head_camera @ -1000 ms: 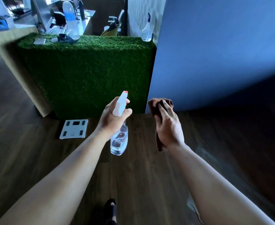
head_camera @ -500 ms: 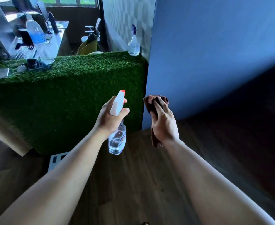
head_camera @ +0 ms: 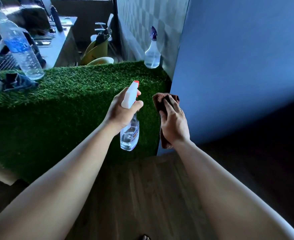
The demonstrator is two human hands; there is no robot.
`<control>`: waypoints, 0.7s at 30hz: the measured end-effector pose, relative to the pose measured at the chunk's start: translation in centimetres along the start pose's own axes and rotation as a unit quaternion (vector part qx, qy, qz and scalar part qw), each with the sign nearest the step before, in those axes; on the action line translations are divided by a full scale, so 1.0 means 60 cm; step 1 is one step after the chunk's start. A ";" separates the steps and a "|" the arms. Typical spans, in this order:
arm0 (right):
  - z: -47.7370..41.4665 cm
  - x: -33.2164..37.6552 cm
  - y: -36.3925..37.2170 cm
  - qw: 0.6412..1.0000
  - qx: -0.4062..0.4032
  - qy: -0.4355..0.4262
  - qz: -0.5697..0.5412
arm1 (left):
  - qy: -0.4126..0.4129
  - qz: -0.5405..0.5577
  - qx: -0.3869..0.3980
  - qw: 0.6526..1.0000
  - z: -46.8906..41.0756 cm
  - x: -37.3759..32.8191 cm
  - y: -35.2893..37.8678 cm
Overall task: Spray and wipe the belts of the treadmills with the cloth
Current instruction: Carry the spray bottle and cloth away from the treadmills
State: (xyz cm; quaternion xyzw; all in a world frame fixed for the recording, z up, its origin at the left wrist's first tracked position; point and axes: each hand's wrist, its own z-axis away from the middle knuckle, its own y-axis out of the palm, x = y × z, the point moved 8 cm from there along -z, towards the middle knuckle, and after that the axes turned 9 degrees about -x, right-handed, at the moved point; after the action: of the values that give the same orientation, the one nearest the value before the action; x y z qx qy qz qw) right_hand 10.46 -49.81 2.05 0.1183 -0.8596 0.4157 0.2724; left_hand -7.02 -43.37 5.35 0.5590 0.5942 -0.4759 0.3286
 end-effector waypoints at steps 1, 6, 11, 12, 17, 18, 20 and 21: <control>-0.026 -0.007 0.013 1.000 -0.001 0.005 0.000 | 0.000 -0.001 -0.003 1.000 -0.029 0.006 0.005; -0.145 -0.034 0.069 1.000 -0.010 0.014 0.006 | 0.000 0.022 -0.009 1.000 -0.176 0.036 0.025; -0.256 -0.067 0.140 0.999 -0.030 0.026 0.029 | 0.014 0.053 0.005 0.998 -0.332 0.078 0.050; -0.277 -0.074 0.157 0.998 -0.033 0.034 0.034 | 0.017 0.058 0.009 0.998 -0.363 0.090 0.056; -0.392 -0.102 0.253 0.994 -0.059 0.076 0.057 | 0.014 0.093 0.048 0.994 -0.525 0.144 0.097; -0.414 -0.108 0.274 0.992 -0.061 0.089 0.063 | 0.015 0.092 0.057 0.994 -0.556 0.153 0.106; -0.456 -0.119 0.314 0.988 -0.065 0.114 0.076 | 0.019 0.091 0.080 0.992 -0.618 0.168 0.128; -0.475 -0.126 0.332 0.986 -0.067 0.127 0.081 | 0.021 0.094 0.091 0.991 -0.645 0.173 0.139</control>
State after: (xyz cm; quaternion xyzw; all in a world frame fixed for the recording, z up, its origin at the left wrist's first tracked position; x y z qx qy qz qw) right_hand 18.65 -15.29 -0.77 -0.0240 -0.8506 0.3897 0.3522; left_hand 4.94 -4.30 6.94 0.6496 0.5000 -0.4836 0.3070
